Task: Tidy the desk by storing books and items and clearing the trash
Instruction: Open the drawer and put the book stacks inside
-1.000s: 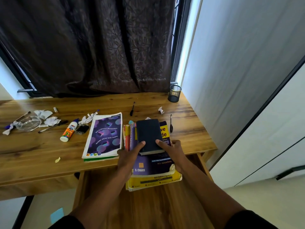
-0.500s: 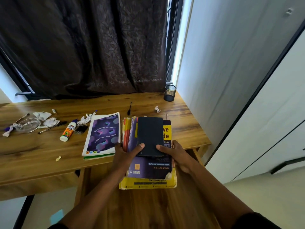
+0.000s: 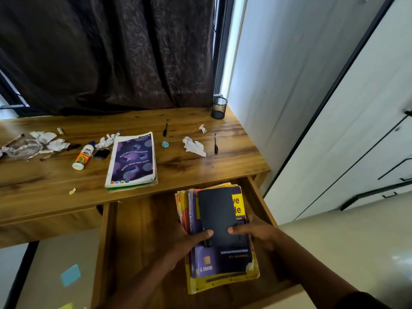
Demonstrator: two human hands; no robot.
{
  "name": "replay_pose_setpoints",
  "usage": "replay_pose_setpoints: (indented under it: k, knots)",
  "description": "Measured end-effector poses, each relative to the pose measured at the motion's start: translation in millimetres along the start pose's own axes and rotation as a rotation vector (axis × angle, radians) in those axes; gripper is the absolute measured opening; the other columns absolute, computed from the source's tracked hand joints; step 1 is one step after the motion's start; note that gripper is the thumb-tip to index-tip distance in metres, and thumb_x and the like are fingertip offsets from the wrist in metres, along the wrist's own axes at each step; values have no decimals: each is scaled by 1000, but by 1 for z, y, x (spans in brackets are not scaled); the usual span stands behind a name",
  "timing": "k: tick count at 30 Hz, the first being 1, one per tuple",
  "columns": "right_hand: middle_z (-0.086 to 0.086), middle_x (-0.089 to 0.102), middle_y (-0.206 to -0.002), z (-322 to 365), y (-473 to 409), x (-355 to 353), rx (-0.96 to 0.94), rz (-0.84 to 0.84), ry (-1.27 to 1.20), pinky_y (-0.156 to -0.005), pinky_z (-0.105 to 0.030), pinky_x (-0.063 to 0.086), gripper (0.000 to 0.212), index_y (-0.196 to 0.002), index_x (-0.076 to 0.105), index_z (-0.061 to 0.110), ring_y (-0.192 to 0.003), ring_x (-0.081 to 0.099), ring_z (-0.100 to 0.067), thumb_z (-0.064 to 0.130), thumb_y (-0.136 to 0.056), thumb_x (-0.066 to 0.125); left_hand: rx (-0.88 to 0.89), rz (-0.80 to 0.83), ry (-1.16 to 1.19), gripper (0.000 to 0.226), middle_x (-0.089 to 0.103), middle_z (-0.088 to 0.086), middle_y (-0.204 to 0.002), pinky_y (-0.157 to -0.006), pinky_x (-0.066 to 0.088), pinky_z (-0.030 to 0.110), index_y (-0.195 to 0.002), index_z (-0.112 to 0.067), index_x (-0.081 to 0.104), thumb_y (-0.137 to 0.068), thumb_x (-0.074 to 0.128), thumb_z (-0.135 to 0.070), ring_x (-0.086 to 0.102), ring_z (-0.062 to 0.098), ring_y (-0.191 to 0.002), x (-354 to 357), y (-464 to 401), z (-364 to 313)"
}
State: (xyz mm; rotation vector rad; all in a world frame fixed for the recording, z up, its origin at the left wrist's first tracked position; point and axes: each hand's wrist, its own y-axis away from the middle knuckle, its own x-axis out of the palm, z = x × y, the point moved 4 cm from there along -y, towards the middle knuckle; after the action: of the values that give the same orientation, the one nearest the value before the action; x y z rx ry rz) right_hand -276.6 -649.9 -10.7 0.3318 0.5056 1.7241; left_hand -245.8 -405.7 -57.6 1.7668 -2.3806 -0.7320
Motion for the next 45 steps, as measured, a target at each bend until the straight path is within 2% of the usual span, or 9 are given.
replay_pose_setpoints:
  k: [4, 9, 12, 18, 25, 29, 35, 39, 45]
  knots:
    - [-1, 72, -122, -24, -3, -15, 72, -18, -3, -99, -50, 56, 68, -135, 48, 29, -115, 69, -22, 10, -81, 84, -89, 68, 21, 76, 74, -4, -110, -74, 58, 22, -115, -28, 58, -54, 98, -48, 73, 7, -90, 23, -7, 16]
    - [-6, 71, -125, -44, -19, -38, 157, 50, -22, -100, -52, 55, 71, -135, 46, 27, -116, 69, -27, 9, -78, 86, -211, 116, 65, 108, 67, -4, -119, -75, 55, 20, -129, -24, 44, -42, 99, -58, 68, 11, -104, 48, -25, 35]
    - [-5, 72, -124, -59, -28, -52, 249, 77, -33, -101, -50, 55, 70, -135, 49, 24, -115, 70, -26, 14, -77, 88, -268, 180, 82, 85, 70, -4, -115, -74, 55, 20, -127, -24, 52, -58, 95, -46, 70, 11, -101, 66, -31, 39]
    - [-8, 69, -129, -86, -38, -69, 366, 141, -42, -102, -54, 54, 86, -140, 45, 19, -118, 68, -29, 21, -70, 94, -282, 242, -4, 100, 71, -7, -119, -89, 59, 31, -131, -34, 50, -47, 94, -67, 71, 8, -104, 74, -34, 43]
    - [-9, 71, -128, -84, -41, -65, 451, 219, -31, -104, -54, 52, 70, -139, 53, 17, -119, 68, -30, 17, -78, 89, -411, 259, -133, 97, 66, -10, -121, -89, 58, 49, -121, -39, 52, -39, 94, -71, 63, 20, -116, 69, -36, 30]
    - [-8, 73, -121, -75, -41, -64, 541, 129, 52, -99, -54, 55, 69, -132, 58, 18, -113, 69, -31, 21, -72, 93, -426, 185, -130, 112, 63, -4, -131, -92, 55, 51, -133, -29, 51, -38, 95, -66, 59, 26, -123, 70, -37, 29]
    - [-6, 67, -122, -70, -37, -58, 551, -47, 158, -93, -56, 54, 66, -126, 58, 25, -113, 64, -29, 50, -73, 88, -342, 105, -117, 62, 69, -9, -111, -67, 55, 30, -122, -30, 54, -74, 85, -54, 66, 7, -88, 79, -22, 31]
    - [-4, 68, -118, -70, -33, -61, 538, -154, 190, -74, -46, 57, 73, -125, 58, 22, -105, 66, -26, 59, -69, 86, -316, 81, -137, 66, 70, -7, -115, -83, 61, 40, -126, -31, 52, -76, 79, -63, 69, 14, -96, 86, -16, 42]
    - [-8, 63, -127, -78, -28, -61, 603, -149, 103, -90, -67, 53, 111, -132, 51, 29, -114, 63, -36, 66, -39, 97, -355, 203, -235, 106, 47, 6, -152, -90, 54, 33, -160, -18, 17, -82, 77, -56, 54, 27, -129, 103, -11, 46]
